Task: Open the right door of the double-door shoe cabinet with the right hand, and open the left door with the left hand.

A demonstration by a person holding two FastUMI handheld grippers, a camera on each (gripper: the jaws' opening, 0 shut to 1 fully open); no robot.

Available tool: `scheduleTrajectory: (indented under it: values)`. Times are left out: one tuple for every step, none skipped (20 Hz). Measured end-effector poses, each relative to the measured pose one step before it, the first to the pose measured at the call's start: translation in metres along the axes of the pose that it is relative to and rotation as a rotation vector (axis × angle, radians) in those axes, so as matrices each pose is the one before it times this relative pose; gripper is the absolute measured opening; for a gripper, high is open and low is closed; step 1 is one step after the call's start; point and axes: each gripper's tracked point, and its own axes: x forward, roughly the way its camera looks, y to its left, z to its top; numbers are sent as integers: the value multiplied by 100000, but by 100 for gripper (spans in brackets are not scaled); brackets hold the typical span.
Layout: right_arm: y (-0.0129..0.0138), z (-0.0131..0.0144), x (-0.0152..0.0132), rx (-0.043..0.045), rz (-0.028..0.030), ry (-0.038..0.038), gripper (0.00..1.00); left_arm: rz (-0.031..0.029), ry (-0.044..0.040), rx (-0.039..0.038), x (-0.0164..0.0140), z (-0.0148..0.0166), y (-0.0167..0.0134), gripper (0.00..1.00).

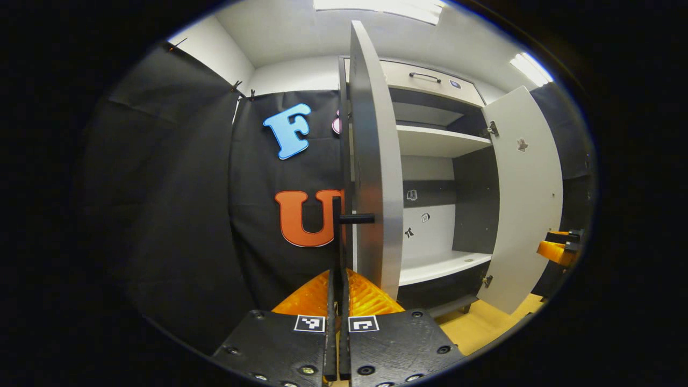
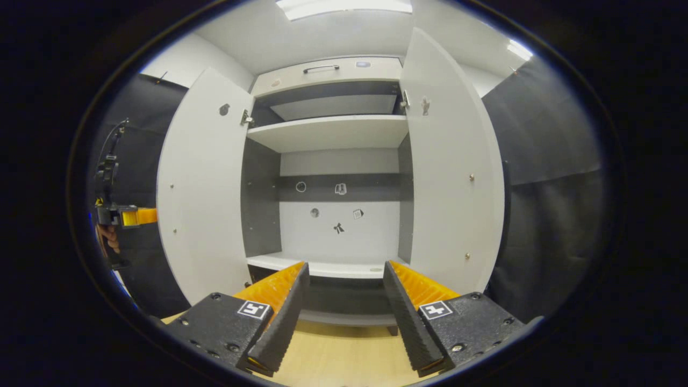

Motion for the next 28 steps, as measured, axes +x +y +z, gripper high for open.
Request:
scheduleTrajectory:
  values:
    - [-14, -253, 95, -212, 109, 675, 87, 3707, -683, 3741, -1100, 124, 753, 2]
    - [59, -257, 193, -214, 332, 579, 87, 2229, -165, 2963, -732, -155, 360, 0]
    - [45, -242, 98, -162, 267, 303, 87, -91, -329, 1135, -1146, 61, -316, 0]
    - [34, -99, 144, -52, 42, 203, 87, -1679, -687, -160, -1099, 355, -1029, 0]
    - [-12, -192, 208, 117, 114, 54, 87, -2018, -933, -1218, -916, 319, -1266, 0]
    - [45, -157, 172, 280, 307, 326, 87, -2851, -384, -1957, -710, 95, -1279, 0]
    - [76, -134, 46, 539, 521, 395, 87, -3908, -457, -2852, -295, 36, -1936, 0]
    - [132, -8, 62, 571, 586, 222, 87, -4524, -393, -2740, 177, 9, -2020, 0]
    - [-8, 61, -73, 479, 497, -392, 87, -3885, -230, -2738, 703, -145, -2120, 0]
    - [-29, 244, -70, 492, 60, -1020, 87, -3623, -98, -2709, 946, -230, -1812, 0]
    - [-80, 176, -191, 726, -168, -1108, 86, -3171, -372, -2247, 1273, -154, -1754, 0]
    - [-62, 211, -198, 886, -167, -868, 87, -1244, -405, -1276, 1101, -180, -1230, 0]
    - [-61, 49, -346, 592, 232, -292, 87, 608, -814, -194, 1343, -66, -755, 0]
    - [-284, 70, -223, -229, -104, 127, 87, 2144, -1415, -268, 1400, 26, -341, 0]
    - [-601, 109, -398, -787, -610, 285, 87, 4552, -3195, -680, 1319, 361, -184, 0]
    - [-580, 67, -305, -976, -1067, -198, 87, 3450, -2968, -1465, 780, 310, -317, 0]
    - [-703, 47, -312, -667, -1418, -437, 87, 749, -2162, -1263, 714, 163, -773, 0]
    - [-579, 3, -91, -433, -1357, -193, 86, -476, -286, -386, 519, -159, -768, 0]
    - [-444, -90, -109, 285, -990, 73, 86, -645, 625, -240, 301, -377, -651, 0]
    - [-231, -175, -97, 590, -177, 554, 86, -1241, 1691, -129, 141, -542, -694, 0]
    - [-173, -188, -56, 766, 66, 452, 87, -1196, 1428, -99, 236, -378, -479, 0]
    - [-123, 31, -34, 453, 63, 0, 87, -1634, 648, 188, 36, -259, -548, 0]
    - [-294, 63, 15, 314, -422, -418, 87, 215, -653, 714, -68, 95, -122, 14]
    - [-210, 26, 159, 84, -363, -306, 86, 1411, -1211, 1551, -55, 116, 119, 28]
    - [-23, -111, 29, 332, 58, -16, 86, 1336, -1385, 1772, 7, 179, 127, 43]
    - [121, -54, 179, 306, 501, 32, 87, 1087, -894, 1962, -161, 68, -42, 50]
    - [-46, -56, 91, 241, 175, 108, 87, 973, -614, 2043, -33, -7, 108, 69]
    - [27, 53, 172, 205, 236, -293, 86, 344, 358, 1250, 26, -129, 23, 87]
